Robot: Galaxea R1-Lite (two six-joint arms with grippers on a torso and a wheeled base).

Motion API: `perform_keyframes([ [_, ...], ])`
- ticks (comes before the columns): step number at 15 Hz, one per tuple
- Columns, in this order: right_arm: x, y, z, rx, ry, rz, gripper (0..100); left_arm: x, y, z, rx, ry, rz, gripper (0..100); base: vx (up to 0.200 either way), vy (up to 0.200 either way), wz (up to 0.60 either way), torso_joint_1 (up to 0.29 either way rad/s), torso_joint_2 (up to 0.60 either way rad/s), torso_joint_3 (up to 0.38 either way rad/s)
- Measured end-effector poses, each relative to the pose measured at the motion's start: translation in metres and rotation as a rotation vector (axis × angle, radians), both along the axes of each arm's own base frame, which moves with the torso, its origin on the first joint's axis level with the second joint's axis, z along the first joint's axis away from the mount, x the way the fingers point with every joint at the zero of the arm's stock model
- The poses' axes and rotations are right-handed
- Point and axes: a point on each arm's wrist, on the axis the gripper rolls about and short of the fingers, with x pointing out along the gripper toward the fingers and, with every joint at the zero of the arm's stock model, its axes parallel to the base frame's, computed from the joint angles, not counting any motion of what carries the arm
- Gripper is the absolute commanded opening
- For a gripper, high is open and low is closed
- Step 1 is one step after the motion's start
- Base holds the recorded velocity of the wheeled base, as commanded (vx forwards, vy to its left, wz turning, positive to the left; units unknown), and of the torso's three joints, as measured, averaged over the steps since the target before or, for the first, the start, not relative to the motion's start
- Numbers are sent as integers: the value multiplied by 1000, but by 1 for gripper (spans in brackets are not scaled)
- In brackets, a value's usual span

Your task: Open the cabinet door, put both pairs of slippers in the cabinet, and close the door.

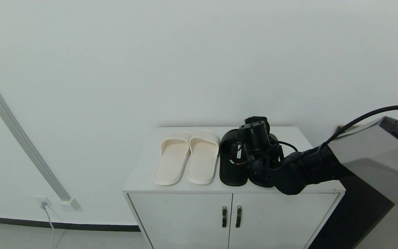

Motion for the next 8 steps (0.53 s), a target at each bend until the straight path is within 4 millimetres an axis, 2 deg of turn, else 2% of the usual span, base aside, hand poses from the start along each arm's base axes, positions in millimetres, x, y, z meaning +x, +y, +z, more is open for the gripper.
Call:
perform_keyframes([
  [1,2,0,-1,-4,-2,-1,100,0,0,0,0,0,0,0,0,0,0,0,0,0],
  [2,4,0,-2,-10,-2,-2,0,0,0,0,0,0,0,0,0,0,0,0,0,0],
  [8,7,1,-8,-21,5,-4,0,0,0,0,0,0,0,0,0,0,0,0,0,0],
])
